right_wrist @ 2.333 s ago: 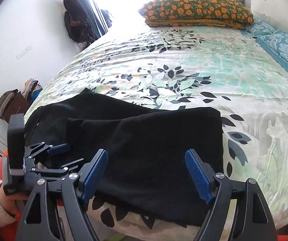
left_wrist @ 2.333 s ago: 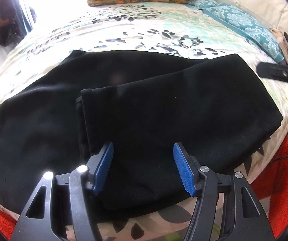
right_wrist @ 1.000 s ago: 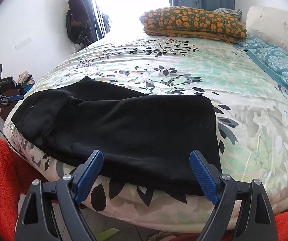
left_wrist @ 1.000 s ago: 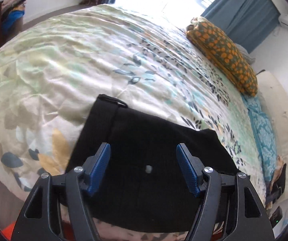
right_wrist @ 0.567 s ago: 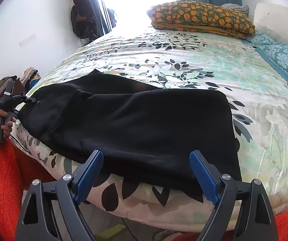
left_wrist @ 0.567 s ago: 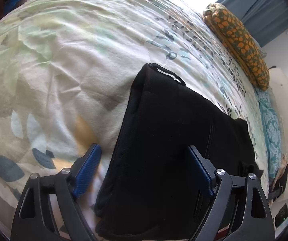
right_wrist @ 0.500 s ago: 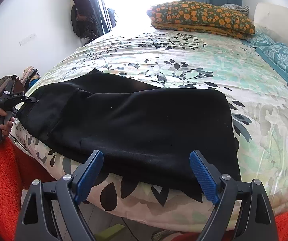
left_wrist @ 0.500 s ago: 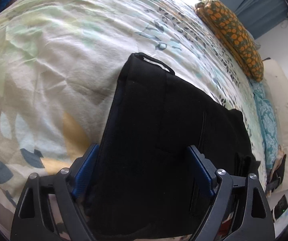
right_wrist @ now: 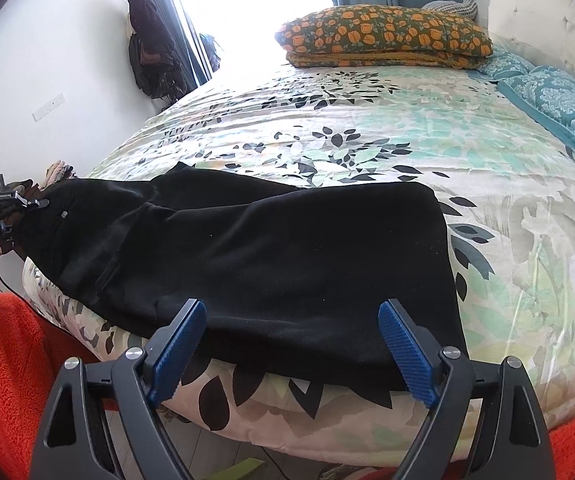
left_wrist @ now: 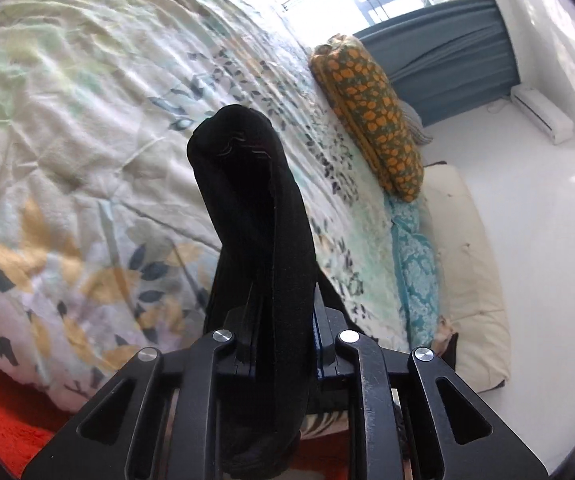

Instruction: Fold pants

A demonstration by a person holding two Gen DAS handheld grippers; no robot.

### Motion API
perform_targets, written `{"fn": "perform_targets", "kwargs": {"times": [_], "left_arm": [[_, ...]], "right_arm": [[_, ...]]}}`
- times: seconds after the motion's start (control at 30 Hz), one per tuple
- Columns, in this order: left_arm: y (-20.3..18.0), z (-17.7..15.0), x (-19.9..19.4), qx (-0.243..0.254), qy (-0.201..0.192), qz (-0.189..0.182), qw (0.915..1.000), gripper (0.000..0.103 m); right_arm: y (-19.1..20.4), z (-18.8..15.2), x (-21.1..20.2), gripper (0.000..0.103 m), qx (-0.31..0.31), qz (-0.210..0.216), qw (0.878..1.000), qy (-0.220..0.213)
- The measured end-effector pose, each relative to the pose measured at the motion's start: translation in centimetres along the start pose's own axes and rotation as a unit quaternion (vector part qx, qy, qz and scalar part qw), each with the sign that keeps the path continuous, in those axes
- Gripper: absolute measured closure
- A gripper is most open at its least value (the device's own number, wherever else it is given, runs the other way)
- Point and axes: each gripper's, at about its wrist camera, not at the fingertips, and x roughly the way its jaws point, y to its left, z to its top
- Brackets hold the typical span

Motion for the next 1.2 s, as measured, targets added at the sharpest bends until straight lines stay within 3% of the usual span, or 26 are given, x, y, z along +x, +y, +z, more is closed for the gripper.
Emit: {"fn": "perform_targets", "kwargs": {"times": [0.13, 0.2, 0.23, 0.3, 0.4, 0.47, 0.53, 0.6, 0.67, 0.7, 0.77, 0.93, 1.0, 1.03, 1.07, 1.2], "left_arm": [[-9.2, -2.4, 3.1, 0.068, 0.033, -0.052, 0.9958, 0.086], [-12.5, -4.0, 5.9, 0.084, 0.052, -0.069, 0.9927, 0.086], [-13.7, -4.9, 7.6, 0.092, 0.065, -0.071, 0.9911, 0.086], [-15.3, -6.7, 11.8, 0.11, 0.092, -0.06, 0.9879, 0.085], [-15.9, -9.8, 18.1, 0.125, 0.133, -0.034, 0.9826, 0.083], [-16.6, -12.4, 21.3, 0.176, 0.161, -0.011, 0.9711, 0.066], [-17.4, -15.1, 23.2, 0.225, 0.206, 0.01, 0.9522, 0.05], [-18.0, -16.8, 22.8, 0.261, 0.22, 0.004, 0.94, 0.049], [-18.2, -17.1, 21.0, 0.28, 0.207, 0.0, 0.9374, 0.045], [-18.0, -16.7, 19.7, 0.281, 0.194, 0.0, 0.9398, 0.042], [-17.2, -15.2, 17.1, 0.275, 0.16, 0.005, 0.9481, 0.04], [-12.7, -10.7, 11.8, 0.209, 0.055, 0.022, 0.9761, 0.033], [-10.7, -9.9, 11.2, 0.184, 0.03, 0.046, 0.9814, 0.033], [-9.5, -9.6, 11.2, 0.17, 0.026, 0.059, 0.9834, 0.033], [-8.3, -9.4, 11.4, 0.152, 0.024, 0.069, 0.9857, 0.033], [-6.8, -9.0, 10.5, 0.119, 0.019, 0.059, 0.991, 0.033]], "right_arm": [[-1.6, 0.6, 0.0, 0.015, 0.036, 0.01, 0.999, -0.007], [-2.5, 1.1, 0.0, 0.015, 0.077, 0.058, 0.995, -0.013], [-2.9, 1.6, 0.2, 0.015, 0.104, 0.116, 0.988, -0.011], [-2.9, 3.0, 1.1, 0.015, 0.163, 0.241, 0.957, -0.004], [-1.6, 5.0, 3.4, 0.009, 0.211, 0.343, 0.915, 0.018], [-2.2, 5.4, 5.5, 0.008, 0.263, 0.364, 0.893, 0.03], [-3.5, 5.0, 7.4, 0.008, 0.315, 0.361, 0.877, 0.037], [-4.7, 4.4, 9.1, 0.001, 0.352, 0.347, 0.867, 0.06], [-5.6, 3.9, 9.9, 0.001, 0.366, 0.348, 0.86, 0.073], [-5.7, 3.9, 9.8, 0.002, 0.363, 0.352, 0.86, 0.072], [-5.1, 4.2, 9.0, 0.002, 0.334, 0.346, 0.873, 0.082], [-0.1, 4.0, 6.8, 0.003, 0.167, 0.252, 0.943, 0.138], [2.1, 4.1, 6.2, 0.021, 0.098, 0.2, 0.963, 0.15], [2.6, 4.4, 5.9, 0.053, 0.076, 0.175, 0.969, 0.154], [2.4, 5.1, 5.4, 0.081, 0.082, 0.181, 0.969, 0.148], [-0.8, 9.4, 1.5, 0.082, 0.112, 0.225, 0.962, 0.102]]}}
